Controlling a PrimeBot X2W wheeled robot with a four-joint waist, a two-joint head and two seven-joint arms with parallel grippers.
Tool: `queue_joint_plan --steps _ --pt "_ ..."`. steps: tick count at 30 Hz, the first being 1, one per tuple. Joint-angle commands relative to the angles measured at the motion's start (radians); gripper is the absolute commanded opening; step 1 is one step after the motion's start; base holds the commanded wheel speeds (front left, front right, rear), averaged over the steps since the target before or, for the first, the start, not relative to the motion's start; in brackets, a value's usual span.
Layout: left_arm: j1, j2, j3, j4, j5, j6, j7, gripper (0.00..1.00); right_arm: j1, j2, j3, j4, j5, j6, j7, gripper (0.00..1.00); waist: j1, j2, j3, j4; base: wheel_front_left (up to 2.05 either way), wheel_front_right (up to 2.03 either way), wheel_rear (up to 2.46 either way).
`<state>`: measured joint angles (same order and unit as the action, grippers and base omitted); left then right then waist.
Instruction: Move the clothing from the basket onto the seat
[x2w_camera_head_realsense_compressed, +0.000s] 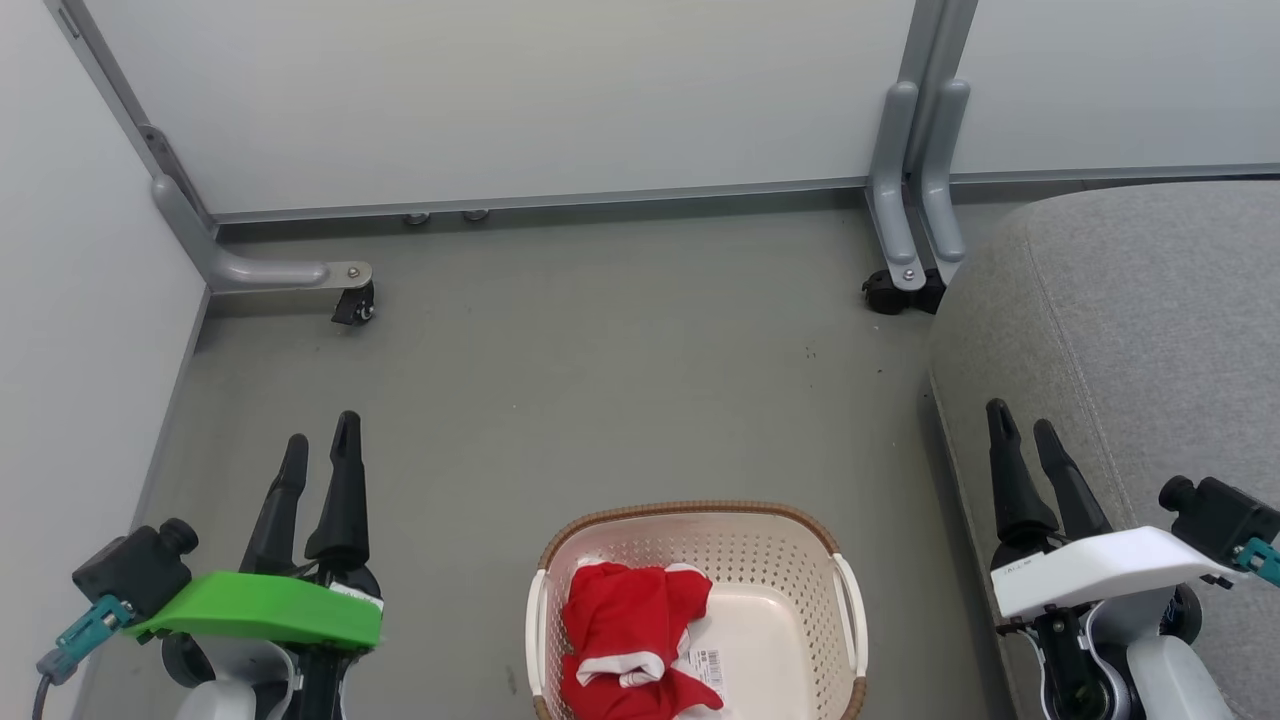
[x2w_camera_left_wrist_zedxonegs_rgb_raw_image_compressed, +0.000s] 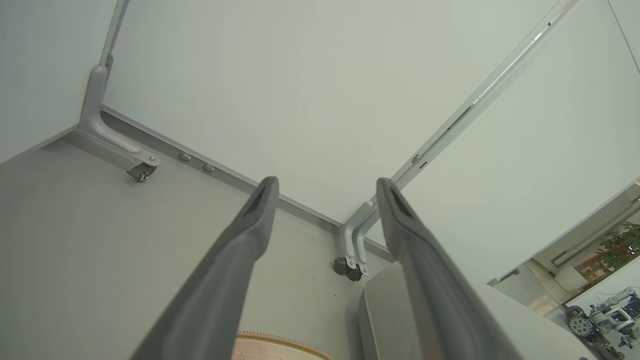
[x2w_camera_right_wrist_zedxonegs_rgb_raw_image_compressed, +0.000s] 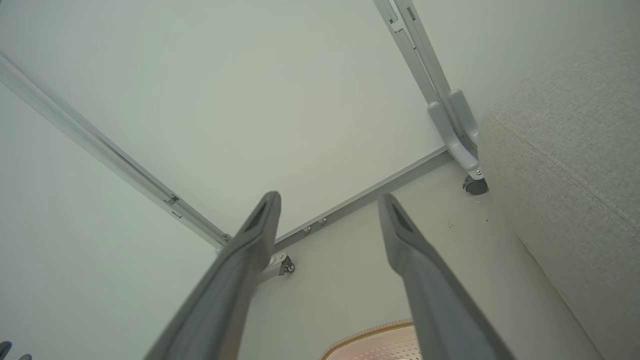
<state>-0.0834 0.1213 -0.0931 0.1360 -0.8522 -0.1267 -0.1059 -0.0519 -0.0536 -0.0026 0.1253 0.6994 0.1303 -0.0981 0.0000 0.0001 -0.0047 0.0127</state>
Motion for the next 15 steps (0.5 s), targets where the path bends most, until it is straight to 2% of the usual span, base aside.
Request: queue_joint_plan --steps 1,15 --pt "-0.024 0.015 -0.005 -0.008 0.042 -0.004 -0.01 1.0 -0.005 -0.006 0.001 -0.012 -0.039 0.0 -0.007 1.0 0.0 -0.0001 0.0 0.0 0.0 0.0 0.0" --pt "-0.023 0.029 -0.039 0.0 0.239 -0.004 -0.048 1.0 0.006 0.001 0.0 -0.017 -0.23 0.0 -0.008 1.0 0.0 -0.0001 -0.001 0.003 0.0 0.0 0.0"
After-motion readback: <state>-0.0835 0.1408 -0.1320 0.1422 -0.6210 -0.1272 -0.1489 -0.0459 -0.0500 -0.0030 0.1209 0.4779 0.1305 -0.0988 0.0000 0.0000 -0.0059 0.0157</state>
